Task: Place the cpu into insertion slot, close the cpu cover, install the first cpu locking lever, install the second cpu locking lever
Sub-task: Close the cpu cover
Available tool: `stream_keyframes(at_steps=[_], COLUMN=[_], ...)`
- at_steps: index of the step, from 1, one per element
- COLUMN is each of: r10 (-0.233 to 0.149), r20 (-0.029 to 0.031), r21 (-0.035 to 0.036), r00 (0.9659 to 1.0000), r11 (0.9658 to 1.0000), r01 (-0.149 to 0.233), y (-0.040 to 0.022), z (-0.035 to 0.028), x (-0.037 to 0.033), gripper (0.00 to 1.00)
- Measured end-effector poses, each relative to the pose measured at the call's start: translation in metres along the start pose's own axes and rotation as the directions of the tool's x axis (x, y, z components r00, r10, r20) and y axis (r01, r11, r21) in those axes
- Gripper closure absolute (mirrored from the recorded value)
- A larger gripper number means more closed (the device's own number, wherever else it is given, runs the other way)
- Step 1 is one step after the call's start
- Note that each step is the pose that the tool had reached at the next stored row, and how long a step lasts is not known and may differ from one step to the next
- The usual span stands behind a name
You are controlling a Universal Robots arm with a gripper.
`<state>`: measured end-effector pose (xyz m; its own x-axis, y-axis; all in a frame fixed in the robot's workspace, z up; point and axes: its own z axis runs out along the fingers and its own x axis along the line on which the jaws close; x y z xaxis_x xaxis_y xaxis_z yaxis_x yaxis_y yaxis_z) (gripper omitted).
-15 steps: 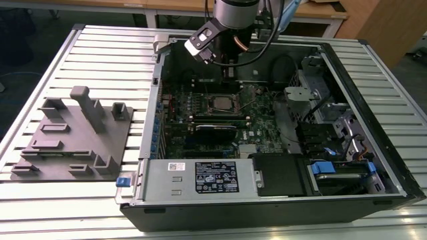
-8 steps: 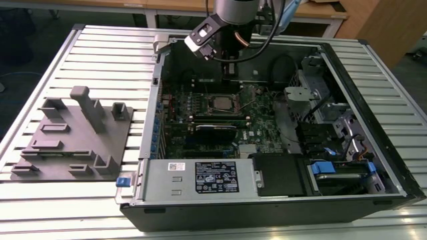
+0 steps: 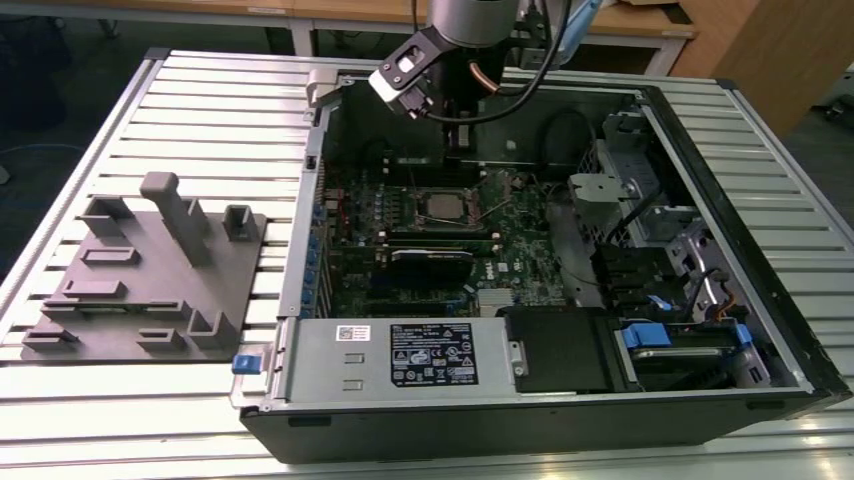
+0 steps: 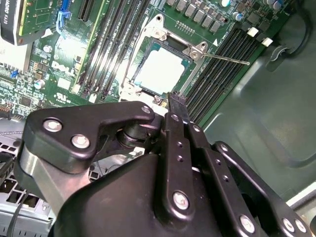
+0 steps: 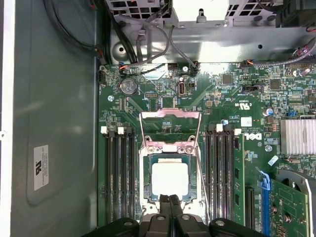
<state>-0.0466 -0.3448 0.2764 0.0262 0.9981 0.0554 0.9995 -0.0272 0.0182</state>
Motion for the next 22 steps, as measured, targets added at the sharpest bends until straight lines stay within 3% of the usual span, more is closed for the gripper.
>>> stream_keyframes(at_steps=[22], r10=[0.0], r20=[0.0], r21=[0.0], r00=[1.0], r11=[1.0], r01=[0.0], y=[0.0069], z=[0.0001], x=[0.0002], gripper=[0.89])
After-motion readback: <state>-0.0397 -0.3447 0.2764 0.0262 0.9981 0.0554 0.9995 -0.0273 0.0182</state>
